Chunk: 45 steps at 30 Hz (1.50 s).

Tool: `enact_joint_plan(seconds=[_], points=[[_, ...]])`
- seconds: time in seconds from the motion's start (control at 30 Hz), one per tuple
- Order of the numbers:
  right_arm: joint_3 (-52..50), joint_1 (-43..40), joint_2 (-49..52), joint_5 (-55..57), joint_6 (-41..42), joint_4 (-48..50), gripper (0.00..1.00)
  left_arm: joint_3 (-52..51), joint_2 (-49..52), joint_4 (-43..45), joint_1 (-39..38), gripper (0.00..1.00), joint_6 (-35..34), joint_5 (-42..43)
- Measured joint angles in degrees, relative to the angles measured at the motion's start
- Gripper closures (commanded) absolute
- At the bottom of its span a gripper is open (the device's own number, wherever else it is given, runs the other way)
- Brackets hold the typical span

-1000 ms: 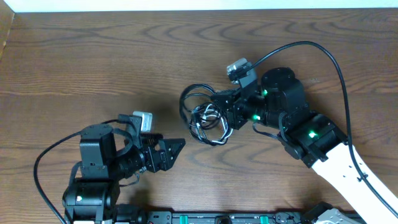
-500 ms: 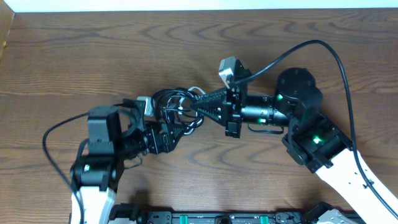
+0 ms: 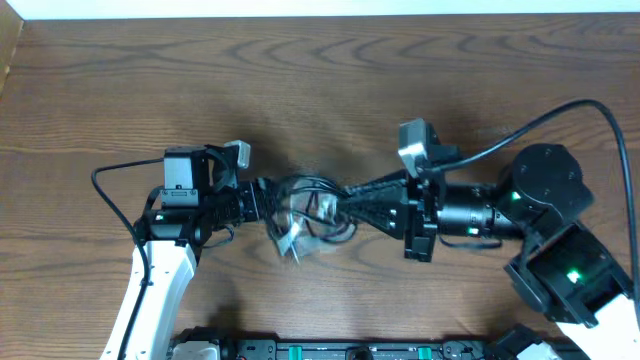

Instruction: Untangle cables

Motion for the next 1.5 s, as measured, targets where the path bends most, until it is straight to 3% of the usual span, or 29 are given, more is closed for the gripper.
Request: enact_joint_plan(seconds=[0.1,0.2,0.4,0.47,0.57,0.67,0.83,0.93,1.03,1.2,1.27,1.37,1.5], points=[[-0.09,-0.28,0.00,5.38,-1.53,-8.28,0.99,0.00,-0.44,2.89,0.00,0.39,-1.16,4.02],[-0.13,-0.28,1.16,14.51,-2.73,-16.04,0.99,-0.13,-1.36,9.44,0.02,0.37,-2.19,13.38],[-0.20,-0.35,6.75,32.54,1.99,-18.91,0.99,-0.09,-2.95,20.92,0.00,0.37,-8.46,28.85],[-0.33,-0.72,8.90,29.33,0.68,-14.84,0.99,-0.09,-2.99,20.87,0.00,0.37,-10.08,30.93],[-0.42,-0.61,11.61,14.27,-7.82,-8.55,0.99,-0.09,-2.99,20.44,0.00,0.37,-11.47,33.16],[-0.37,-0.46,11.89,14.73,-9.51,-10.43,0.99,-0.09,-2.99,20.24,0.00,0.37,-11.85,34.56],[-0.28,-0.61,12.70,43.85,2.05,-25.62,0.99,-0.11,-3.04,16.92,0.00,0.37,-11.06,35.69],[-0.37,-0.96,13.51,55.41,7.06,-28.83,0.99,-0.09,-3.04,15.06,0.00,0.37,-9.55,35.82],[-0.35,-1.05,13.51,51.87,4.33,-23.98,0.99,-0.11,-3.04,14.75,-0.42,0.37,-8.55,34.80],[-0.31,-0.85,13.49,20.26,-12.74,-11.08,0.99,-0.11,-3.04,14.51,-5.70,0.37,-7.26,31.17],[-0.42,-0.68,13.55,16.37,-15.15,-5.75,0.99,-0.09,-3.06,13.29,-8.98,0.37,-6.34,29.16],[-0.35,-0.72,13.29,23.91,-12.72,-4.55,0.99,-0.09,-3.10,10.60,-12.90,0.37,-4.87,25.68],[-0.33,-0.96,13.29,44.54,-5.16,-10.78,0.99,-0.09,-3.10,7.48,-16.87,0.37,-3.48,19.41]])
